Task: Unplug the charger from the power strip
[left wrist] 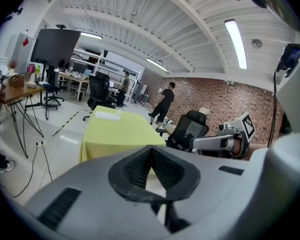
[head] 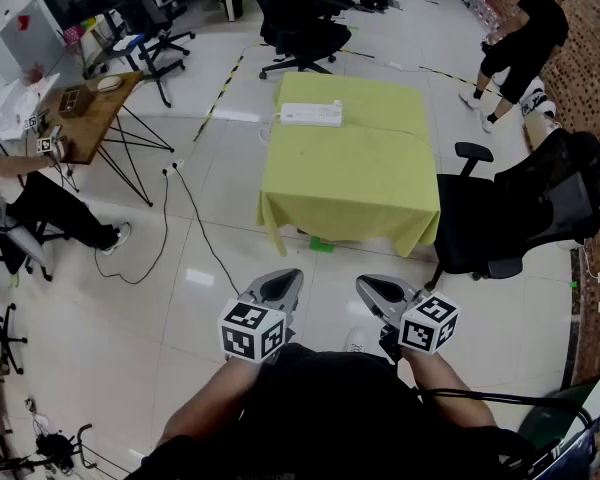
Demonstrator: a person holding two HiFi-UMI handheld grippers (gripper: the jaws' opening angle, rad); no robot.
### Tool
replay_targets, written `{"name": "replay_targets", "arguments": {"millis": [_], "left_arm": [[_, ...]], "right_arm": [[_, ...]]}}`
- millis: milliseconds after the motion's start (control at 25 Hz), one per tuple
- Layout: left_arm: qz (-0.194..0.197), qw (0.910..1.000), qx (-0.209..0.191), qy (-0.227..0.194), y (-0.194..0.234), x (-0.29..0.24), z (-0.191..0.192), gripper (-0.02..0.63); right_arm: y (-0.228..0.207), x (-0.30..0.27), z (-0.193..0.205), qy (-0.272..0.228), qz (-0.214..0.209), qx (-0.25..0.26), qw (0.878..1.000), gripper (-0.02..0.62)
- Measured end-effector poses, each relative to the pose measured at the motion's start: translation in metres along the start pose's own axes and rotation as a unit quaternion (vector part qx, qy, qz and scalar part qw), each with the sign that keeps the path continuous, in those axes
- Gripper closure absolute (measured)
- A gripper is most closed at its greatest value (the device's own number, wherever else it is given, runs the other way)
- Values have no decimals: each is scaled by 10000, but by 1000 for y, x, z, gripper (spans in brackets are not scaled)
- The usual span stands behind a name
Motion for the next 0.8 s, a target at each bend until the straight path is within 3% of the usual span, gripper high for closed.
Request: {"name": "replay_targets", "arguments": {"millis": [320, 800], "left_arm": [[-465, 9983, 232, -270, 66, 62, -3, 601], [-1246, 9882, 578, -680, 144, 151, 7, 601]], "right_arm": [[47, -76, -6, 180, -486, 232, 9984, 592], [110, -180, -14, 462, -1264, 580, 9892, 592]]}}
Point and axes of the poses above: the fingertips, and each gripper's own axes: x backward along the fingers, y to its left, z out of its underside, the point moved 7 cm from there along x, backward along the fingers, and after that the axes turned 10 degrees about x, right-handed, at the moved point
